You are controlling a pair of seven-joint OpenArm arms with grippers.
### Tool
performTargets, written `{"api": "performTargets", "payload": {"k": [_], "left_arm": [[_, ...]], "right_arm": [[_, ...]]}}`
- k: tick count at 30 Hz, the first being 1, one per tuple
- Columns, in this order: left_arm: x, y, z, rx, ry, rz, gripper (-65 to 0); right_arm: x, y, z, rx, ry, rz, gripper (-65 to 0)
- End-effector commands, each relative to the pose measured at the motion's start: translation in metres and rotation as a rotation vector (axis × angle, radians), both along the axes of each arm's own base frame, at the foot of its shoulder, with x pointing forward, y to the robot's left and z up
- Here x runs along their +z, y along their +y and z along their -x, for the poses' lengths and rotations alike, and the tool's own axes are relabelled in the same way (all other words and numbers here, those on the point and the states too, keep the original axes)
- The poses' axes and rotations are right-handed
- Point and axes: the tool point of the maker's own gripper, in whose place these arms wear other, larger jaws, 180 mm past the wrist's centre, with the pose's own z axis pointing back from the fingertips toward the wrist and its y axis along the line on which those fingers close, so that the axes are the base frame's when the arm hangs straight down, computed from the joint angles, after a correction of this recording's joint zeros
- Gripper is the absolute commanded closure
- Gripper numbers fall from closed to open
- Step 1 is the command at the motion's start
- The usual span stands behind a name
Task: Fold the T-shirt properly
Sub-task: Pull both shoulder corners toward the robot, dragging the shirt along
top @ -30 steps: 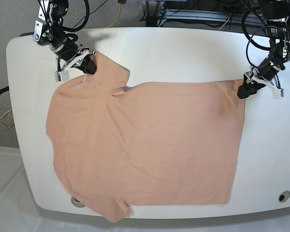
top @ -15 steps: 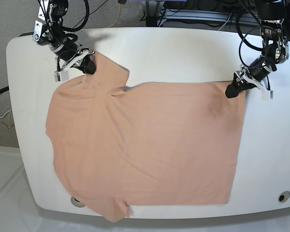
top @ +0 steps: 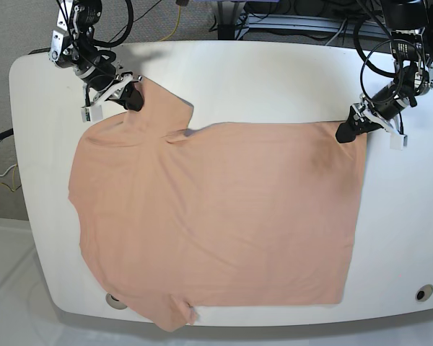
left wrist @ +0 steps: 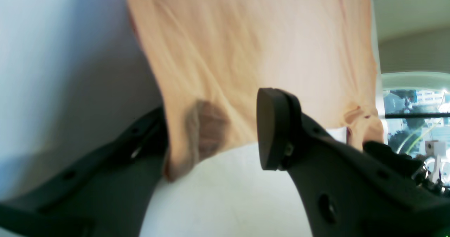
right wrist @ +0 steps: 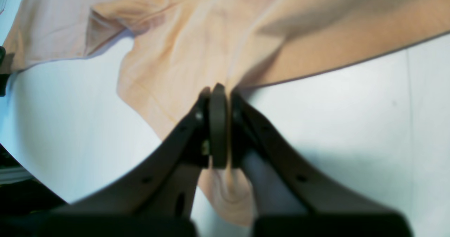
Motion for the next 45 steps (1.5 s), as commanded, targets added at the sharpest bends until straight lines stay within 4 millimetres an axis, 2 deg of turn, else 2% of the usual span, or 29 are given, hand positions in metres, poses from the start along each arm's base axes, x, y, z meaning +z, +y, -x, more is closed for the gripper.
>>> {"api": "performTargets", "payload": {"k": [1, 4, 8, 10, 12, 32, 42, 45], "left_arm": [[-0.011, 0.003, 0.012, -0.047, 0.072, -0.051, -30.2], [-0.009, 0.004, 0.011, -0.047, 0.063, -0.060, -30.4], [-0.007, 0.007, 0.007, -0.034, 0.040, -0.067, -26.3], [-0.005, 0.010, 0.005, -0.021, 0.025, -0.072, -20.0], [-0.003, 0.017, -0.001, 0.008, 0.001, -0.087, -0.2], [-0.013, 0.022, 0.010, 0.008, 0.031, -0.137, 0.0], [-0.005, 0.019, 0.022, -0.023, 0.026, -0.149, 0.0], [0.003, 0.018, 0.026, -0.039, 0.001, -0.161, 0.0]], "right_arm": [[0.001, -0.003, 0.001, 0.009, 0.002, 0.013, 0.0], [0.003, -0.002, 0.000, 0.007, -0.003, 0.006, 0.0], [0.003, -0.002, 0.000, 0.008, -0.004, 0.005, 0.0], [0.003, -0.001, 0.000, 0.007, -0.002, 0.001, 0.0], [0.002, 0.000, 0.001, 0.011, 0.002, -0.001, 0.0], [0.003, -0.002, 0.001, 0.017, 0.003, 0.008, 0.0], [0.007, -0.011, 0.011, 0.004, 0.012, 0.032, 0.0], [0.009, -0.016, 0.015, -0.002, 0.013, 0.045, 0.0]]}}
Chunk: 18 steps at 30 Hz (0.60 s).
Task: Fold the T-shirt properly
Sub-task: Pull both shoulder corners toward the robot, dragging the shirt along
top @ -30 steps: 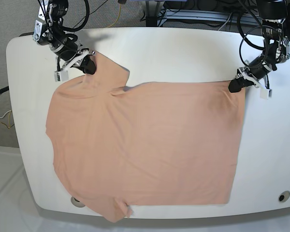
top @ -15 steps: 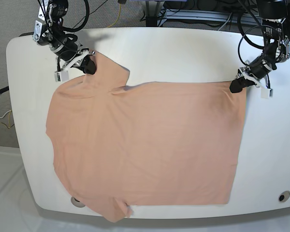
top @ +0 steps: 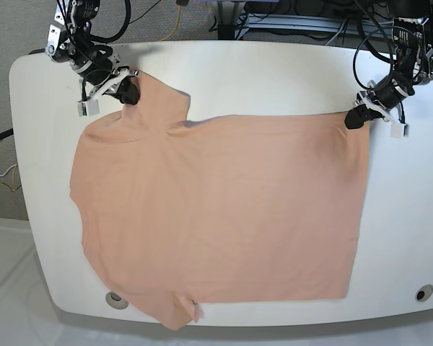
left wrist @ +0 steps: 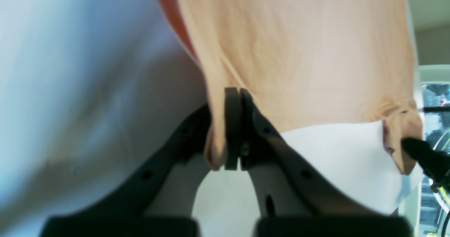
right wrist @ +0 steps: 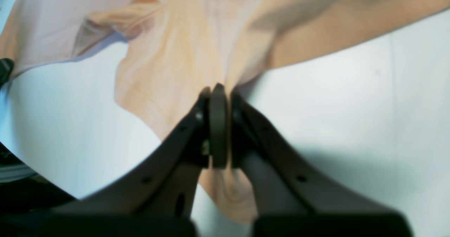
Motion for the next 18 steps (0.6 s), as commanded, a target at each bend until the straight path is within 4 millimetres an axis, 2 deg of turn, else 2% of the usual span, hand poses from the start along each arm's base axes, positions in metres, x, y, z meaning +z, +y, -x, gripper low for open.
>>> {"api": "performTargets", "payload": {"k": [1, 9, 18], "left_arm": [[0.007, 0.007, 0.004, -0.029, -0.001, -0.045, 0.0], [0.015, 0.002, 0.017, -0.065, -0.011, -0.065, 0.0], [0.018, -0.003, 0.034, -0.089, -0.007, -0.073, 0.0]], "right_arm": [[0.008, -0.009, 0.002, 0.004, -0.012, 0.032, 0.0], [0.016, -0.011, 0.016, 0.012, -0.015, 0.053, 0.0], [0.025, -0.008, 0.041, 0.035, 0.000, 0.077, 0.0]]}}
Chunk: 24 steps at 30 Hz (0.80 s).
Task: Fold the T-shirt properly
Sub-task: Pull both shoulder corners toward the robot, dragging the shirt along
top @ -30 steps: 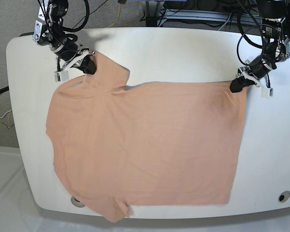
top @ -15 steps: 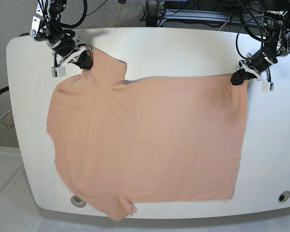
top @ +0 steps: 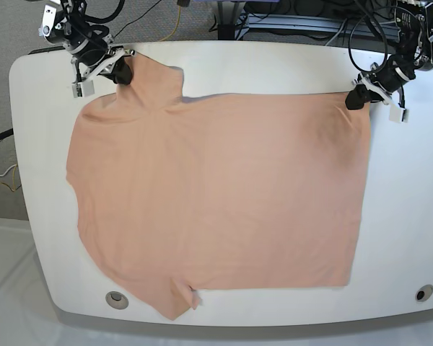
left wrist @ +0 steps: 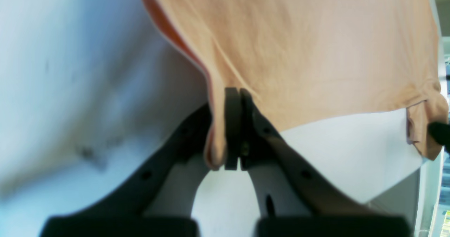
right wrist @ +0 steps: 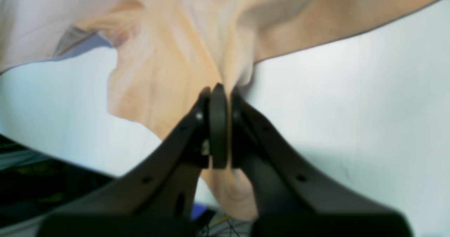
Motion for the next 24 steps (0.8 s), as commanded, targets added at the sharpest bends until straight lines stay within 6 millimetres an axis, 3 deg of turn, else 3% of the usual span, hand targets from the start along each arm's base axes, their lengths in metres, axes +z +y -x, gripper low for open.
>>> {"api": "performTargets", "payload": {"k": [1, 3, 13, 21, 24], "left_arm": [[0.012, 0.001, -0.003, -0.016, -0.040, -0.008, 0.0], [0.003, -0.004, 0.010, -0.027, 0.006, -0.008, 0.0], [0.003, -0.011, 0.029, -0.065, 0.036, -0.030, 0.0], [0.011, -0.012, 0.035, -0.084, 0.028, -0.049, 0.0], [0.017, -0.003, 0.040, -0.067, 0.030, -0.071, 0.0]], "right_arm": [[0.012, -0.003, 0.001, 0.008, -0.033, 0.011, 0.0], [0.013, -0.002, 0.014, 0.018, -0.012, 0.020, 0.0], [0.013, -0.011, 0.043, 0.013, 0.043, 0.051, 0.0], [0.015, -0.017, 0.050, 0.002, 0.051, 0.064, 0.0], [0.018, -0.021, 0.049, 0.004, 0.046, 0.079, 0.0]]}}
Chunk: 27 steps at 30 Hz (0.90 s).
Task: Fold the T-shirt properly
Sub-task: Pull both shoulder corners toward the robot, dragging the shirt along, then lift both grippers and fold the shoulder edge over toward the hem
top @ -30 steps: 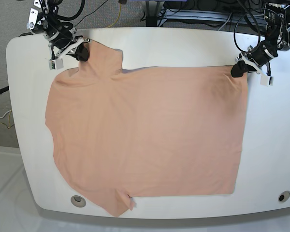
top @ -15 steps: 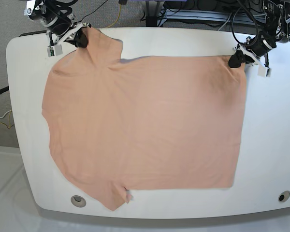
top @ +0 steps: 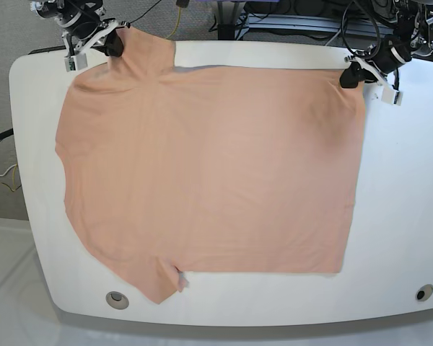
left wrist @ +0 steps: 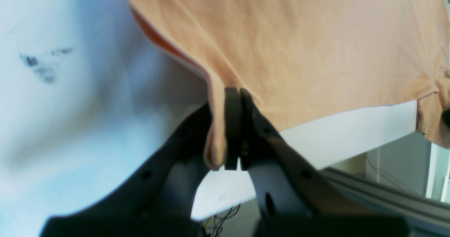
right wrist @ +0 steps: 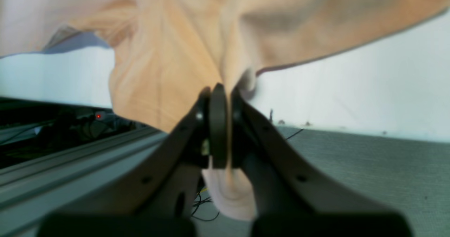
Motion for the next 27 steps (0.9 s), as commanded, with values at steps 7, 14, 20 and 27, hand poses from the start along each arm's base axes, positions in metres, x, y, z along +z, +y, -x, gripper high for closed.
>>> {"api": "performTargets", "payload": {"k": [7, 14, 20, 27], "left_arm": [[0.021, 0.017, -0.003, 0.016, -0.048, -0.035, 0.0], [0.024, 0.028, -0.012, 0.045, -0.067, -0.044, 0.0], [0.033, 0.035, -0.030, 0.066, -0.110, -0.055, 0.0], [0.045, 0.037, -0.054, 0.082, -0.164, -0.060, 0.0]], "right_arm": [[0.014, -0.005, -0.006, 0.005, -0.042, 0.015, 0.0], [0.021, 0.001, -0.030, 0.022, -0.105, 0.005, 0.0], [0.036, 0.002, -0.063, 0.014, -0.201, -0.014, 0.0], [0.057, 0.003, -0.102, 0.011, -0.311, -0.033, 0.0]]}}
